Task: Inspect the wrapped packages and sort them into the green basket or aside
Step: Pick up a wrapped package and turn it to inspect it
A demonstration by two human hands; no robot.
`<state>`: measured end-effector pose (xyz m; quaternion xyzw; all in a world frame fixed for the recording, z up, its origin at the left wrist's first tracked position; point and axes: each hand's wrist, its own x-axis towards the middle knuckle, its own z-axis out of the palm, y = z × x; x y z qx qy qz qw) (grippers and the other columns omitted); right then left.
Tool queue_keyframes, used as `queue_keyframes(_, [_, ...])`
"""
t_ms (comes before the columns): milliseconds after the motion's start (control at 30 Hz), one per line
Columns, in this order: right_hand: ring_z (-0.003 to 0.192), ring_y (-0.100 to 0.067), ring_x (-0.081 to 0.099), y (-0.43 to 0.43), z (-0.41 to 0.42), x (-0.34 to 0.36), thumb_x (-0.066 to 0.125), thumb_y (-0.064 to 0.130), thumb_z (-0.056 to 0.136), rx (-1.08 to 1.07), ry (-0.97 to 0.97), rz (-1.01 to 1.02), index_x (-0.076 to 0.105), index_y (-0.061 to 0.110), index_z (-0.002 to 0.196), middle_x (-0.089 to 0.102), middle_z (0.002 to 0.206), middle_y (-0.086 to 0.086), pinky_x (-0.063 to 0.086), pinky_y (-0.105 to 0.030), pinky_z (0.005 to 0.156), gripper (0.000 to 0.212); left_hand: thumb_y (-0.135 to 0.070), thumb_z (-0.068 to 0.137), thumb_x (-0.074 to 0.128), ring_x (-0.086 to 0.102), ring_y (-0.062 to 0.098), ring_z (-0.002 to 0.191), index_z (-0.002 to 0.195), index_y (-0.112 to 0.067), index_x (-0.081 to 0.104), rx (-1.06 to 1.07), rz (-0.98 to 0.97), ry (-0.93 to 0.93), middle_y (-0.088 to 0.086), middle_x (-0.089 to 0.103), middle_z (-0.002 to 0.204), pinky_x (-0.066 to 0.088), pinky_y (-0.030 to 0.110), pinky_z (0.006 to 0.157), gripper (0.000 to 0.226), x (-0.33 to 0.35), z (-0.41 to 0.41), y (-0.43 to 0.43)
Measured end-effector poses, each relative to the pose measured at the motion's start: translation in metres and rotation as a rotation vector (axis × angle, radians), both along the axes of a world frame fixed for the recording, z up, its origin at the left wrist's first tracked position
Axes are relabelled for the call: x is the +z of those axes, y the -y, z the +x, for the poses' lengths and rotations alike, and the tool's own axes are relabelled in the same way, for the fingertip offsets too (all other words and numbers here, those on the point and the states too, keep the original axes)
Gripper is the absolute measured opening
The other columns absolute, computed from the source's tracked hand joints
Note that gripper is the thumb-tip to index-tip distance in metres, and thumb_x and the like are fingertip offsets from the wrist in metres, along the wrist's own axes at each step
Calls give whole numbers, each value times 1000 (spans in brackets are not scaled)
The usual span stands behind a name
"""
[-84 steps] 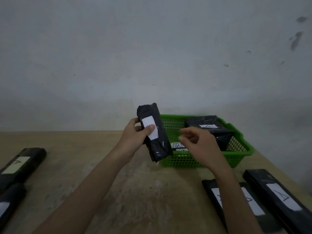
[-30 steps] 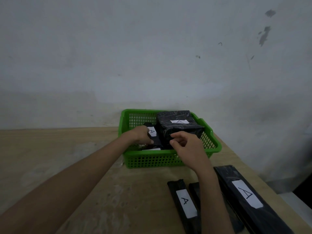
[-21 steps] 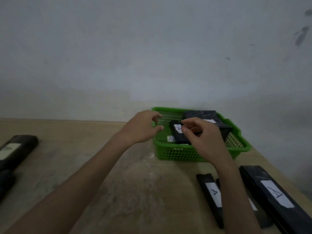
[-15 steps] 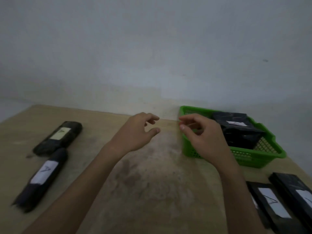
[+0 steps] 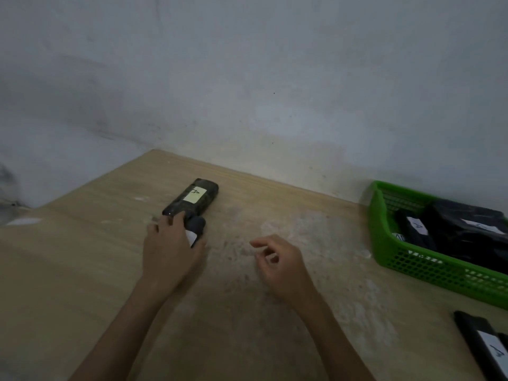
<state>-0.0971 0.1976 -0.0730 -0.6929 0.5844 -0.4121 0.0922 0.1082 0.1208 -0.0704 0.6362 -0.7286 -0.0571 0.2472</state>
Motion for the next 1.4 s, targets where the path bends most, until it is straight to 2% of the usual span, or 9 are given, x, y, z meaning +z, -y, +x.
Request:
queue_keyframes(133, [79,0,54,-1,7,-26,55,9,85,-8,-10,-20,70,14,102,67,97,2,40,-3,71,24,-39,83,59,51,33,112,133,-11,40,9,207,-60,13,53,126,43,40,88,60,-5,3,6])
queue_keyframes(300, [79,-8,61,-4,6,-37,55,8,89,-48,107,-44,69,18,105,66,97,5,53,-22,67,23,-28,82,59,57,27,91,136,-12,36,-88,163,-206,11,61,108,48,36,75,60,4,-8,9])
queue_keyframes(467, [88,-1,62,-11,1,-25,61,20,86,-83,273,-60,62,22,110,64,103,10,52,-12,71,24,-19,83,68,50,28,121,147,-20,14,-258,369,-729,10,40,144,46,44,99,84,22,-46,7])
queue_keyframes(600, [98,-1,60,-19,-3,-27,68,44,75,-57,309,-19,57,19,120,58,115,12,53,-17,77,52,-26,80,71,37,29,134,150,-23,5,-242,458,-938,6,22,155,43,38,98,96,13,-77,-1])
queue_keyframes(667, [98,-2,58,-20,-3,-32,69,44,73,-81,289,-5,57,22,116,59,113,8,50,-16,81,50,-28,80,70,39,27,132,148,-18,10,-253,466,-978,8,27,153,41,31,93,91,4,-87,-7])
queue_keyframes(900, [93,2,62,-23,-34,-25,71,0,79,-176,608,82,64,18,106,66,105,7,49,-10,73,33,-38,76,72,53,21,103,130,-12,35,-174,525,-924,11,51,128,46,31,84,70,-13,-83,0])
queue_keyframes(1133, [86,3,64,-24,-40,-28,74,11,79,-237,682,102,67,17,103,68,99,8,50,-12,71,26,-29,78,72,47,8,97,124,-21,48,-305,338,-812,-7,48,111,37,8,65,53,-14,-87,-17])
queue_keyframes(1333, [76,-1,65,-22,-39,-28,72,8,80,-284,682,97,68,11,94,69,90,-1,51,-12,62,15,-27,77,73,51,-3,75,87,-29,52,-346,269,-759,-17,55,83,38,12,58,24,-17,-88,-18])
queue_keyframes(1400, [77,-9,68,-23,-40,-26,70,8,82,-242,770,124,67,7,94,68,89,-4,56,-23,62,12,-24,77,74,53,-2,73,81,-32,50,-366,249,-767,-15,56,82,42,11,54,26,-15,-88,-19])
